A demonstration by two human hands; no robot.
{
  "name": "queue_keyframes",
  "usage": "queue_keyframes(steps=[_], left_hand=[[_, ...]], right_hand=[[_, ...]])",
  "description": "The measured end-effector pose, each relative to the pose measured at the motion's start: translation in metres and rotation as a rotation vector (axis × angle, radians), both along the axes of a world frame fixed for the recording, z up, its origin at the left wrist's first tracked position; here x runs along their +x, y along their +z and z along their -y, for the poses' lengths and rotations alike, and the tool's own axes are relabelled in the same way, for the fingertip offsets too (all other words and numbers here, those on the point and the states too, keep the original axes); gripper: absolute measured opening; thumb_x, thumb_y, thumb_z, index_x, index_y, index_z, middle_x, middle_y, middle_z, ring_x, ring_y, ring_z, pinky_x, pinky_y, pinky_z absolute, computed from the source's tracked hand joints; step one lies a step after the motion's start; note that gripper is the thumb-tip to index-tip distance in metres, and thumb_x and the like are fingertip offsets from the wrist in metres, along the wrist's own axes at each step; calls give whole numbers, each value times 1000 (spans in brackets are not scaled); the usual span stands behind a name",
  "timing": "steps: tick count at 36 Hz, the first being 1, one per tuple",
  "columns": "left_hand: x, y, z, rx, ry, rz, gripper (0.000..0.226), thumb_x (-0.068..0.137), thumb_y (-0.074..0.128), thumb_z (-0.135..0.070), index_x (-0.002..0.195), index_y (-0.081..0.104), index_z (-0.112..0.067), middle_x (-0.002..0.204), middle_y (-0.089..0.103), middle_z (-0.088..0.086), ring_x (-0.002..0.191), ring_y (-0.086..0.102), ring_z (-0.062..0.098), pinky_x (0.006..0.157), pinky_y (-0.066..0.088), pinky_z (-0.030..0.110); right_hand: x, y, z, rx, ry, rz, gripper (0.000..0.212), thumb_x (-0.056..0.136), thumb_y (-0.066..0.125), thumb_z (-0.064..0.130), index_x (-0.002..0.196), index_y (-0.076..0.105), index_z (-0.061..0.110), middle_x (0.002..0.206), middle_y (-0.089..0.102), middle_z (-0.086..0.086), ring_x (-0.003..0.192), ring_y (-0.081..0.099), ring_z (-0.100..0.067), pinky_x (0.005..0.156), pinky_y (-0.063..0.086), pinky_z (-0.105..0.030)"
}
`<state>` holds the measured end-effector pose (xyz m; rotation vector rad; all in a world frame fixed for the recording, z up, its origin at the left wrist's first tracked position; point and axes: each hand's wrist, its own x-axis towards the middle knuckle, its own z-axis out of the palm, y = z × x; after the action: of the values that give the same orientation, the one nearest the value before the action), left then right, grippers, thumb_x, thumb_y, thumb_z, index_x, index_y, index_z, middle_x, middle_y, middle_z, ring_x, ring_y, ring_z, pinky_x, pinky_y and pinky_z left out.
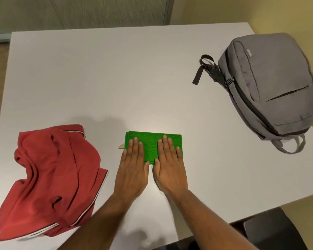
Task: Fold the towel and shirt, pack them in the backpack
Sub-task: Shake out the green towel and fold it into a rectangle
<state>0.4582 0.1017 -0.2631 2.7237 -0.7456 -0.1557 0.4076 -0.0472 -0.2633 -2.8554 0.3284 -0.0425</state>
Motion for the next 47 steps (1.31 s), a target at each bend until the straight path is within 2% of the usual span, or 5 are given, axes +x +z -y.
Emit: queue_keyframes(steps=[5, 16, 21, 37, 47], left_hand=[[4, -4, -5, -13, -50, -32, 70, 106, 27, -40, 162, 7, -3, 171, 0, 13, 159, 0, 24, 127, 10, 45], [17, 1, 1, 15, -157, -84, 73, 106, 26, -45, 163, -2, -9, 171, -11, 5, 158, -10, 18, 127, 5, 41], [22, 4, 19, -5, -232, -78, 73, 106, 29, -43, 163, -2, -9, 171, -11, 4, 158, -9, 19, 127, -2, 37], [17, 10, 126, 28, -522, -131, 74, 108, 26, -50, 163, -7, -13, 170, -19, -1, 154, -23, 12, 128, -2, 37], [0, 13, 207, 65, -715, -137, 74, 107, 20, -52, 162, -9, -11, 169, -23, 2, 153, -27, 13, 128, -5, 37]], right_hand=[[2, 1, -4, 7, -24, -24, 65, 106, 35, 33, 165, 16, 13, 173, 7, -3, 160, 0, -16, 128, 14, -48], [-4, 3, 0, 34, -125, -33, 65, 107, 29, 37, 165, 15, 13, 174, 6, -2, 160, 1, -16, 128, 15, -49], [-10, 3, 12, 36, -188, -43, 66, 108, 26, 42, 166, 12, 13, 174, 2, -2, 160, -4, -16, 129, 8, -47], [-56, 3, 92, 25, -449, -80, 67, 109, 22, 45, 165, 13, 10, 174, 4, -6, 160, 0, -19, 129, 13, -49], [-93, 6, 150, 15, -609, -104, 67, 109, 17, 47, 166, 6, 12, 174, -3, -4, 160, -6, -18, 130, 7, -47]])
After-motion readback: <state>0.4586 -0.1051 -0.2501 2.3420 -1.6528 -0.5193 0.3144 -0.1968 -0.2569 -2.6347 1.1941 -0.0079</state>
